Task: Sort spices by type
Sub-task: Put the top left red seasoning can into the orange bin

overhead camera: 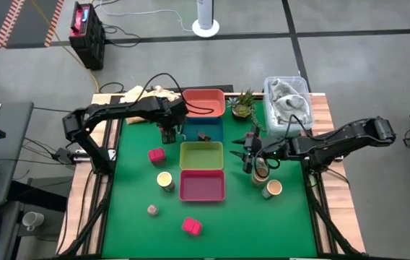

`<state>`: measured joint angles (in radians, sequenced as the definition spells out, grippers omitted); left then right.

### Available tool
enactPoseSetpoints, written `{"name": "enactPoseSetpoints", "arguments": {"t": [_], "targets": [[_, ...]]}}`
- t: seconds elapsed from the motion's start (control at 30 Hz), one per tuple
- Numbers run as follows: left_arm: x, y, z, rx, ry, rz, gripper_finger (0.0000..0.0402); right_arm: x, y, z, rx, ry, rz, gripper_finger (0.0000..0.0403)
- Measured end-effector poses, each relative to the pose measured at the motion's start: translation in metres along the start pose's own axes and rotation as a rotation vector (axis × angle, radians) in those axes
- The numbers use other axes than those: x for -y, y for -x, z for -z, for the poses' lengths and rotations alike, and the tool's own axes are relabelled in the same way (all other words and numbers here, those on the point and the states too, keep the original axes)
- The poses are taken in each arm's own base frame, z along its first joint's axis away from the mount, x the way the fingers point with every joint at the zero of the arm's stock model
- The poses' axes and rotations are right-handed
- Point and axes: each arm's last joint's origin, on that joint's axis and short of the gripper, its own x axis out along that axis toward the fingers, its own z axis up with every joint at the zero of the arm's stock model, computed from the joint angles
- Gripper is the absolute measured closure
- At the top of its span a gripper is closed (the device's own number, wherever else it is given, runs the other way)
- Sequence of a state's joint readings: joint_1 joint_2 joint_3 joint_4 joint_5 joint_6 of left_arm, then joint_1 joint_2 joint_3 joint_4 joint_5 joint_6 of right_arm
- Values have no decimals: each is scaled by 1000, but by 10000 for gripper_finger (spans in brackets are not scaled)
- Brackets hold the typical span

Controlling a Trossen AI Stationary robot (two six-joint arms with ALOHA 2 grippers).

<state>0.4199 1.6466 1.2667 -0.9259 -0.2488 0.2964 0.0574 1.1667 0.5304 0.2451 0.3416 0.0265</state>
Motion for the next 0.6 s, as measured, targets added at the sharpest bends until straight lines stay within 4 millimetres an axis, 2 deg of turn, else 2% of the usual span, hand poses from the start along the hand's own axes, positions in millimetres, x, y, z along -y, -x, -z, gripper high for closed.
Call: {"name": "enactPoseSetpoints", "arguments": {"t": [0.23, 0.6], "targets": [[2, -10, 4, -4, 1, 7, 139, 0, 0, 0, 0, 0, 0, 190], [1, -8, 7, -36, -7, 17, 136, 0, 0, 0, 0, 0, 0, 190]]}}
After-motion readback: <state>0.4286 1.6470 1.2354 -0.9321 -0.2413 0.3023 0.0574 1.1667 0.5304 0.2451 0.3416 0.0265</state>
